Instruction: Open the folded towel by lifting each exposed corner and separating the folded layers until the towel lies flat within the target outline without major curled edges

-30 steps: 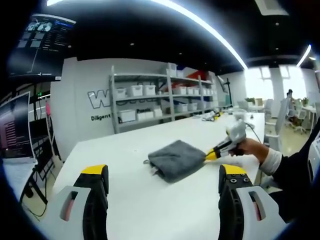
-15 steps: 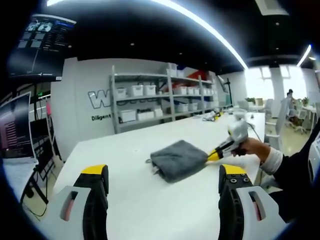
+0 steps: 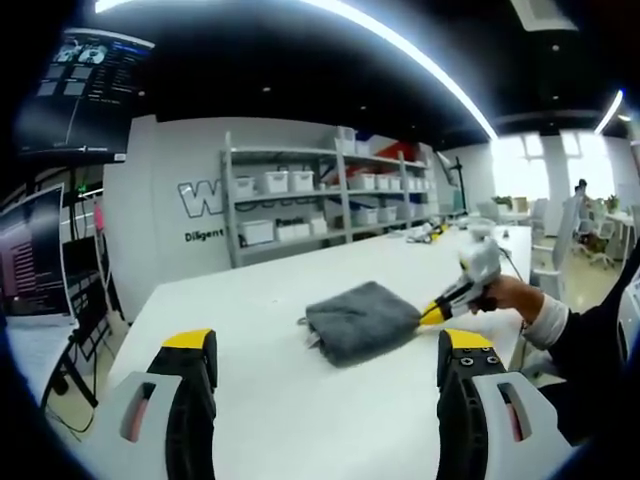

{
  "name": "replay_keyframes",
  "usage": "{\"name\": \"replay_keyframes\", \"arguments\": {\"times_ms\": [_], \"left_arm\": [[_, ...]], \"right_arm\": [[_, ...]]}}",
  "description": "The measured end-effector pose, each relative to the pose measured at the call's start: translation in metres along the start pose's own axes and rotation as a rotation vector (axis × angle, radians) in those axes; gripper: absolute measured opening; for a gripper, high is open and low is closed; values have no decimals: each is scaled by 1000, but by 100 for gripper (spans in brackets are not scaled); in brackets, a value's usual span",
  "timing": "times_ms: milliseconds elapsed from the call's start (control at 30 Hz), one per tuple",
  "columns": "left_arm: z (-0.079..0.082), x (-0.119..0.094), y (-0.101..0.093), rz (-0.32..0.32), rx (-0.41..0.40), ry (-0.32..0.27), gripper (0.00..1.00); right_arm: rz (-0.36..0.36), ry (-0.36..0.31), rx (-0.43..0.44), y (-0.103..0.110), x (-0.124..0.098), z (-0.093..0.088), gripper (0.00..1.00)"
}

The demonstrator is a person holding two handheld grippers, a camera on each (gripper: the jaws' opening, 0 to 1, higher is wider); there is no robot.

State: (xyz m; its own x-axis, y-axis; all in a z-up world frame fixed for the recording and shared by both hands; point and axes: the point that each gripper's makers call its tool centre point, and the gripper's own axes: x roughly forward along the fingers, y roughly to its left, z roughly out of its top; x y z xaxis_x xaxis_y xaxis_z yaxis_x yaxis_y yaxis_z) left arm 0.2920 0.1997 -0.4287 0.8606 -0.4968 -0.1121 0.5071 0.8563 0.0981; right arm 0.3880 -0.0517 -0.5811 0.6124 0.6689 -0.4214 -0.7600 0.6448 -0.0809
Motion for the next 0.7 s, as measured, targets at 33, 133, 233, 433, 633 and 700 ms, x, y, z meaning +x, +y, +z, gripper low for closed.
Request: {"name": "replay_keyframes", "arguments": {"times_ms": [33,133,233,433,633,700], "left_arm": [[0,0,1,1,0,-1,89],[2,0,2,5,3,-8,89],[2,-1,3,6,2,-8,89],[0,0,3,5,0,-2,89],[4,-1,2,8,8,-14,86],[4,-2,4,15,19,-16,82]], "right_arm": [[2,0,1,1,0,0,0],[15,-3,0,4,-1,1,0],[28,-4,-2,8,-1,1,0],[34,-4,-3,11,-1,1,0],[58,-7,-20,19,-2,2,0],[61,-5,-28,21,-2,2,0]]}}
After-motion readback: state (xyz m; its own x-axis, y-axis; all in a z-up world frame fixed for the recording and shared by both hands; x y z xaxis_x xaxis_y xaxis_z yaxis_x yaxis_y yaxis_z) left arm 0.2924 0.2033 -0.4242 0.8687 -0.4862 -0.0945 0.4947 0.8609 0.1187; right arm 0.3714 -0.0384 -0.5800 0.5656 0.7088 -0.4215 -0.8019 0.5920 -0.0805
